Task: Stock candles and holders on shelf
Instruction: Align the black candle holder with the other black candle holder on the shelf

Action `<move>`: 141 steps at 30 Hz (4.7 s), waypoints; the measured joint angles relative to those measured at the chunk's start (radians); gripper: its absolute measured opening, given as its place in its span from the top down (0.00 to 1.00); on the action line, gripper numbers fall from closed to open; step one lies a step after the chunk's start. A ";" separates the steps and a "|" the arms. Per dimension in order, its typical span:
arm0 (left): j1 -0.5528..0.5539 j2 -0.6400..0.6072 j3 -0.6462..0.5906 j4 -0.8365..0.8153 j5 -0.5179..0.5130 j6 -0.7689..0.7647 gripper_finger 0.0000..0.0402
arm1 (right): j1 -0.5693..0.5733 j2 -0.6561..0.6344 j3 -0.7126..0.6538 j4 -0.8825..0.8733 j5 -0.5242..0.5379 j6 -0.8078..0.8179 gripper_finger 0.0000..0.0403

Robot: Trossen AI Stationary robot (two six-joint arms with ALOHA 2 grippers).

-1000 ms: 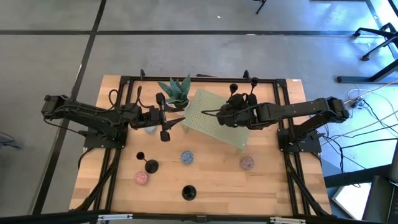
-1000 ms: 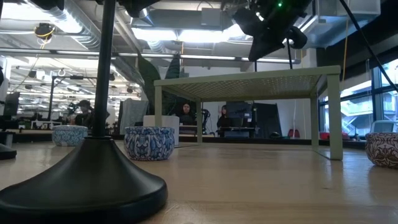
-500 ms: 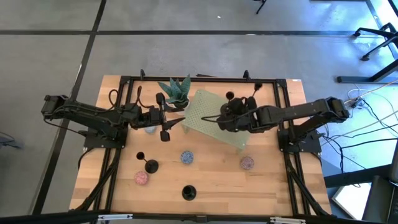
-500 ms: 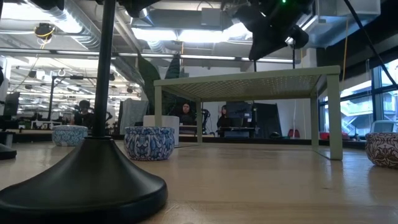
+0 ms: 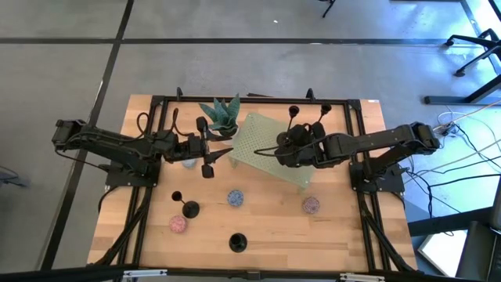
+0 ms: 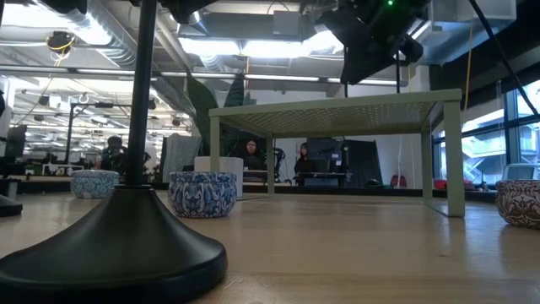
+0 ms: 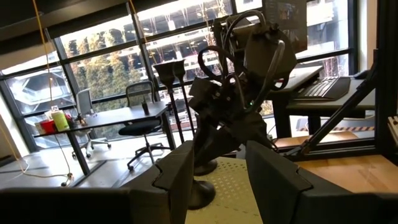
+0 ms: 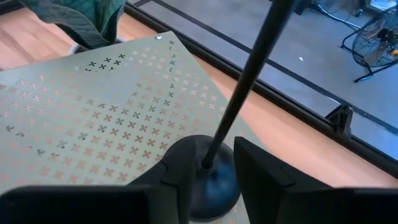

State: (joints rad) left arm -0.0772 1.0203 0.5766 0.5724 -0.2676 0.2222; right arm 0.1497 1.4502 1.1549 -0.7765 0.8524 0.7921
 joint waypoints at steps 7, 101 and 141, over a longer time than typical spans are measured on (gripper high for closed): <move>0.000 0.000 0.000 0.000 0.000 0.000 0.64 | 0.013 0.000 0.000 -0.007 0.000 0.000 0.65; 0.268 0.936 0.773 0.022 0.253 -0.183 0.97 | 0.602 -0.521 -0.309 -0.191 -0.051 0.030 0.64; 0.286 1.017 0.797 0.053 0.217 -0.224 0.87 | 0.602 -0.521 -0.309 -0.183 -0.052 0.030 0.64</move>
State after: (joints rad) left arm 0.2090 2.0373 1.3737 0.6254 -0.0509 -0.0020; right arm 0.7517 0.9287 0.8455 -0.9596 0.8006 0.8223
